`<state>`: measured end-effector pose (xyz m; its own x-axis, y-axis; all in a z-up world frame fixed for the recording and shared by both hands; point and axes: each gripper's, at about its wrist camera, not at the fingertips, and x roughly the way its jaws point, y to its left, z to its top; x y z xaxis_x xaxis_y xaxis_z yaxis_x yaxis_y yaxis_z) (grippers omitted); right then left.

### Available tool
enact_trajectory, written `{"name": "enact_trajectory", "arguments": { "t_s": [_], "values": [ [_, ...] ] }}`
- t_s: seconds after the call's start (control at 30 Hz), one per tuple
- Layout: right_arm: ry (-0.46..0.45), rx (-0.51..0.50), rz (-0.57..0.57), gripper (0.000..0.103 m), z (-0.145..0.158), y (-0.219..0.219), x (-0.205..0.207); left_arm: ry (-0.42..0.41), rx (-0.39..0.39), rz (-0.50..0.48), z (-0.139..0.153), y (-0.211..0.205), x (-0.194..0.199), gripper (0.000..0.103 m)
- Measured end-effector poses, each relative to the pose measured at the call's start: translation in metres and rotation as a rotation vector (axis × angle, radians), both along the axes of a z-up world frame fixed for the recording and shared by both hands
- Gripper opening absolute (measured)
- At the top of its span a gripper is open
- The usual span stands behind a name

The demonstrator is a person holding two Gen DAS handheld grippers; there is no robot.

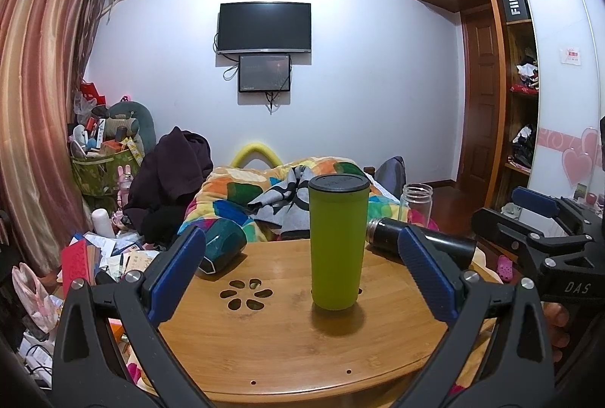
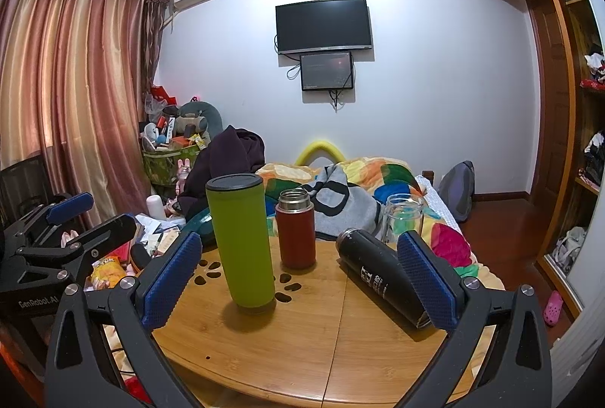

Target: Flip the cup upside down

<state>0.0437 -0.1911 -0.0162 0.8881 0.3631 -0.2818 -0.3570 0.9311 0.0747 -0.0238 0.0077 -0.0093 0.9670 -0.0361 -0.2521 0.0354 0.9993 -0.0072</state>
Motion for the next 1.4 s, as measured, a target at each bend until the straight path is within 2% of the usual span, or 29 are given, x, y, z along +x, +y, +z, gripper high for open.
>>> {"name": "enact_trajectory", "arguments": {
  "t_s": [1.4],
  "values": [
    [-0.009, 0.005, -0.009, 0.103, 0.0076, -0.0015, -0.0027, 0.011, -0.026, -0.019, 0.0076, 0.0016, -0.0024, 0.103]
  ]
}}
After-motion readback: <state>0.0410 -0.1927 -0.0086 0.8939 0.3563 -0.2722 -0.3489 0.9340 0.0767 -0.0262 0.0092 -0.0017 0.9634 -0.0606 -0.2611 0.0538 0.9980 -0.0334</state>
